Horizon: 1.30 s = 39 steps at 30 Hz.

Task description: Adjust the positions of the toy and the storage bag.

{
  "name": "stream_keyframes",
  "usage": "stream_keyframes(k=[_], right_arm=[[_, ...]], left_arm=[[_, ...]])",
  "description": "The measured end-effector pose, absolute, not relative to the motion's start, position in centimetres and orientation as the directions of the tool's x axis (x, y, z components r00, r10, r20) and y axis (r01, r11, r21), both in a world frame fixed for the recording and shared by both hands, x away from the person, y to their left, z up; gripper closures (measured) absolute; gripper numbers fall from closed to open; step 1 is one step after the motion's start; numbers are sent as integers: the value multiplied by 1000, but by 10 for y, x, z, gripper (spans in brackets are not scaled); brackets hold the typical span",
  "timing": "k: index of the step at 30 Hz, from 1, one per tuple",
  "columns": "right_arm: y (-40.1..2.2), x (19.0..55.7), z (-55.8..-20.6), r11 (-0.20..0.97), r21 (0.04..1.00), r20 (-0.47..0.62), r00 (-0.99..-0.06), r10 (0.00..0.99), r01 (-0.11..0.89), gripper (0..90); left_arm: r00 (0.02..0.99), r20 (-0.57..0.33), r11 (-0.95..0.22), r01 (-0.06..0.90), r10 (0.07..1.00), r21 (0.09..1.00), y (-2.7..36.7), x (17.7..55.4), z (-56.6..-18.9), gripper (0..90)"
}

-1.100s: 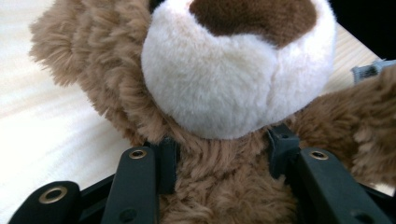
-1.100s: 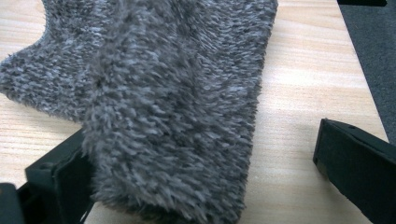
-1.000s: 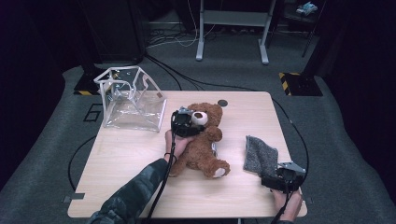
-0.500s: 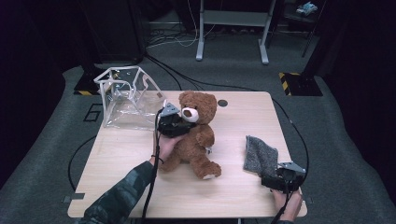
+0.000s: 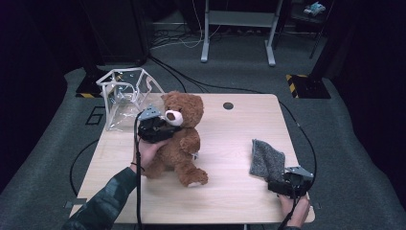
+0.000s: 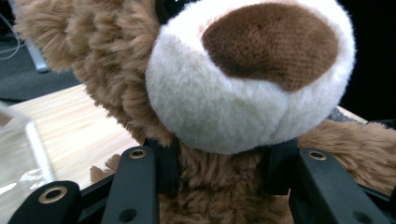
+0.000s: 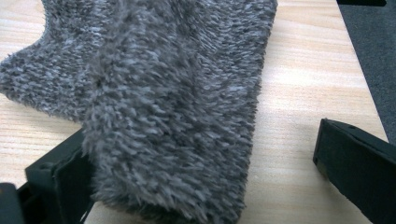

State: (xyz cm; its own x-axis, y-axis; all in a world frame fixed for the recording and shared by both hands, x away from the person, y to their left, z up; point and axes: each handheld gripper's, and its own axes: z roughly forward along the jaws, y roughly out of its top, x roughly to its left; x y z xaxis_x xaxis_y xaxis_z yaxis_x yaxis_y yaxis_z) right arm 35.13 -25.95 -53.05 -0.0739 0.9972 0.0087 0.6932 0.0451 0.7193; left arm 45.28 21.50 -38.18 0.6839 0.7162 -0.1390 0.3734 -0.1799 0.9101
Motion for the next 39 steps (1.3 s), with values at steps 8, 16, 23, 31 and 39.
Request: stream_keyframes(k=[8,16,23,31,39], right_arm=[[-260,351,-531,46,720,7,-75,997,692,0],[-260,351,-531,46,720,8,-75,997,692,0],[-260,351,-531,46,720,7,-74,997,692,0],[-260,351,-531,45,720,8,-73,997,693,0],[-260,351,-531,44,720,8,-72,997,693,0]], left_arm=[[661,-129,-201,399,739,895,252,440,-378,576],[614,-139,-199,449,777,871,289,422,-376,575],[539,-165,-173,520,826,836,325,408,-385,576],[456,-170,-168,611,874,774,367,398,-393,577],[373,-249,-108,719,894,687,395,420,-425,567]])
